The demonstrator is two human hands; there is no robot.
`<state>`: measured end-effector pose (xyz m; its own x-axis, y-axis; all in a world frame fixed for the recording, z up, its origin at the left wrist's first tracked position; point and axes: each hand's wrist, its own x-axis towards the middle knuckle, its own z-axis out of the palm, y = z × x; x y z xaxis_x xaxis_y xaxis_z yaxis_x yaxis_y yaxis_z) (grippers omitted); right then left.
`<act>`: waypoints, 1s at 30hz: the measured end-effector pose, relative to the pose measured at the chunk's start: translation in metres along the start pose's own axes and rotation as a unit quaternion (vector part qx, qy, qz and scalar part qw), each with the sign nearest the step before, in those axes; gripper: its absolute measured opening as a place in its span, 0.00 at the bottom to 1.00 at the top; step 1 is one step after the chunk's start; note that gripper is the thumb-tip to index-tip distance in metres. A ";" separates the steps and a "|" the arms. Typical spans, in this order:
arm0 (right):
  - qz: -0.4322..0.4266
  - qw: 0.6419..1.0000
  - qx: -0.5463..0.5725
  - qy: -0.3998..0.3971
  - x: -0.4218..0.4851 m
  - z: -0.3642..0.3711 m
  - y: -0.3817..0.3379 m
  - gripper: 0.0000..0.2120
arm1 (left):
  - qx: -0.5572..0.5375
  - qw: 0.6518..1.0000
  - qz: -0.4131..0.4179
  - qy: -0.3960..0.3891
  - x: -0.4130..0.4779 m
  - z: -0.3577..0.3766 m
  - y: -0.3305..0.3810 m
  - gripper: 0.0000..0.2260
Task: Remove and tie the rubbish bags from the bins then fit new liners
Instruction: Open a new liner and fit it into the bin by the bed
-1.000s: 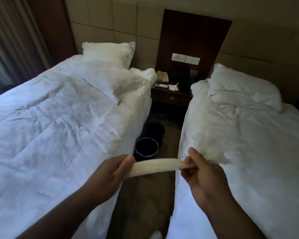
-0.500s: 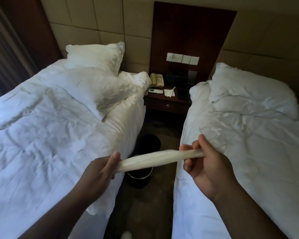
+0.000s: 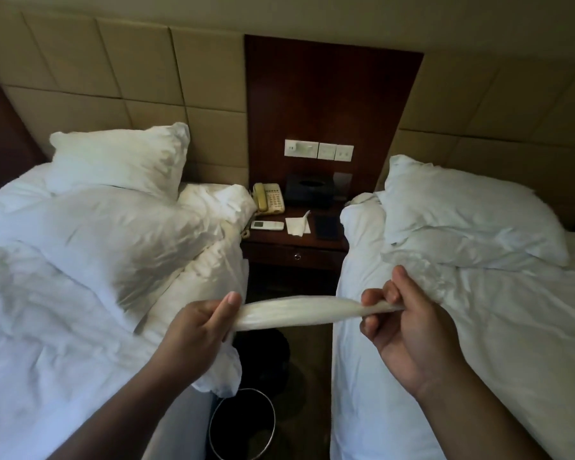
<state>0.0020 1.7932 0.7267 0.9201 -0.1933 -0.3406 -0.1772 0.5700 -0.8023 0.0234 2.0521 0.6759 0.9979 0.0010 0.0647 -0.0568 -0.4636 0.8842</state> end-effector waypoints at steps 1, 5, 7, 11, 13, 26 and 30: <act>0.006 1.000 0.006 -0.001 0.018 0.005 -0.003 0.22 | 0.008 1.000 0.002 0.001 0.018 0.000 -0.003 0.23; 0.035 0.999 0.022 -0.016 0.088 0.025 -0.011 0.21 | 0.006 0.999 -0.025 0.033 0.075 0.000 -0.022 0.24; 0.058 0.998 0.024 -0.033 0.127 0.037 -0.012 0.21 | -0.012 0.997 -0.035 0.066 0.099 0.001 -0.031 0.26; 0.125 0.988 0.014 -0.087 0.213 0.068 -0.009 0.21 | -0.082 0.983 -0.056 0.155 0.141 0.006 -0.039 0.25; 0.165 0.979 0.006 -0.116 0.259 0.089 -0.006 0.19 | -0.113 0.969 -0.091 0.202 0.160 0.009 -0.040 0.23; 0.348 0.864 -0.153 -0.329 0.342 0.237 0.046 0.20 | -0.073 0.839 -0.255 0.476 0.129 0.004 -0.038 0.21; 0.335 0.846 -0.196 -0.365 0.318 0.247 0.058 0.14 | -0.053 0.812 -0.261 0.520 0.107 0.009 -0.043 0.19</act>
<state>0.3704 1.9616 0.6929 0.5119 0.6948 -0.5051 -0.7158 0.0199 -0.6980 0.1333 2.0639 0.6407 0.3254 0.9453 -0.0248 0.3074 -0.0810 0.9481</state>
